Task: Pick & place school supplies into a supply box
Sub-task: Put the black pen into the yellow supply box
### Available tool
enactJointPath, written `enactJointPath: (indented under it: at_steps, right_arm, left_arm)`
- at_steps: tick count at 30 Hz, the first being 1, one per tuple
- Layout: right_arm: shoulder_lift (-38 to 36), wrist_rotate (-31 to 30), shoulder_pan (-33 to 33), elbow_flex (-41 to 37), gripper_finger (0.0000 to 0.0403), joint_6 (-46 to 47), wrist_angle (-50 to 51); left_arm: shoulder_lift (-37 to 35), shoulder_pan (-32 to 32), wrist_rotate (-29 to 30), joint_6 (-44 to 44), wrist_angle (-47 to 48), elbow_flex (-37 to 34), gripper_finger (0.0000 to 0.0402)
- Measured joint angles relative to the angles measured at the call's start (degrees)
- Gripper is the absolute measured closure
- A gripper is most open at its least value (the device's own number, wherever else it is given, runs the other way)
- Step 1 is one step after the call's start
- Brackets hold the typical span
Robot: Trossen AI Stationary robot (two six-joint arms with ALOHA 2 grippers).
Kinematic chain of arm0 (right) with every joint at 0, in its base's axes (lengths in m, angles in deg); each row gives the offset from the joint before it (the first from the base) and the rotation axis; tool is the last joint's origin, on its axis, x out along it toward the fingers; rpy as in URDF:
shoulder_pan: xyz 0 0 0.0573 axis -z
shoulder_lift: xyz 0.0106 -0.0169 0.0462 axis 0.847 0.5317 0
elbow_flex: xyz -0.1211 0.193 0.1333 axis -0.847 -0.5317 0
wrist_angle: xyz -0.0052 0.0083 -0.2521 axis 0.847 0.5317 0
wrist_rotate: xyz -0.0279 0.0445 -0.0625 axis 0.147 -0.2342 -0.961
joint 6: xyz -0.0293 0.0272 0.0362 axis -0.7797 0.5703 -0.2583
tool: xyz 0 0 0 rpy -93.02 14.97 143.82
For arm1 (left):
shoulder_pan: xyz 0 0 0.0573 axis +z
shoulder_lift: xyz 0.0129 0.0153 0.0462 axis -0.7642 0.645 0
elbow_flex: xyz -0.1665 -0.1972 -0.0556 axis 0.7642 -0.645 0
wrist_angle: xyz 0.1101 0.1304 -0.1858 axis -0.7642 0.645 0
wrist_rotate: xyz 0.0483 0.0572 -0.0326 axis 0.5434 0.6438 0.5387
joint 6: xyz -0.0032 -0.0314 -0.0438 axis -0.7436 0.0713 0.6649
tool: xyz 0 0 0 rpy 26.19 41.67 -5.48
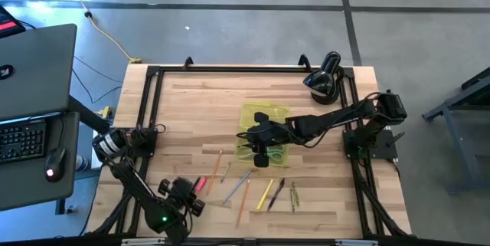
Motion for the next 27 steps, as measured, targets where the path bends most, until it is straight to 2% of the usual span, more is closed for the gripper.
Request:
enactJointPath:
  at_steps: [4, 7, 13, 27]
  right_arm:
    - [0.0, 0.0, 0.01, 0.0, 0.0295, 0.0, -0.02]
    - [0.0, 0.0, 0.02, 0.0, 0.0295, 0.0, -0.02]
    - [0.02, 0.0, 0.01, 0.0, 0.0295, -0.62, -0.29]
    - [0.02, -0.02, 0.0, 0.0, 0.0295, -0.63, -2.53]
  left_arm:
    - [0.08, -1.34, 2.82, 3.85, -1.41, -2.3, 0.023]
    - [0.72, -2.09, 2.64, 6.13, -4.14, -4.47, 0.023]
    - [0.48, -3.08, 5.05, 6.6, -10.06, -8.55, 0.023]
    - [0.8, -2.89, 8.68, 7.87, -9.73, -9.34, 0.023]
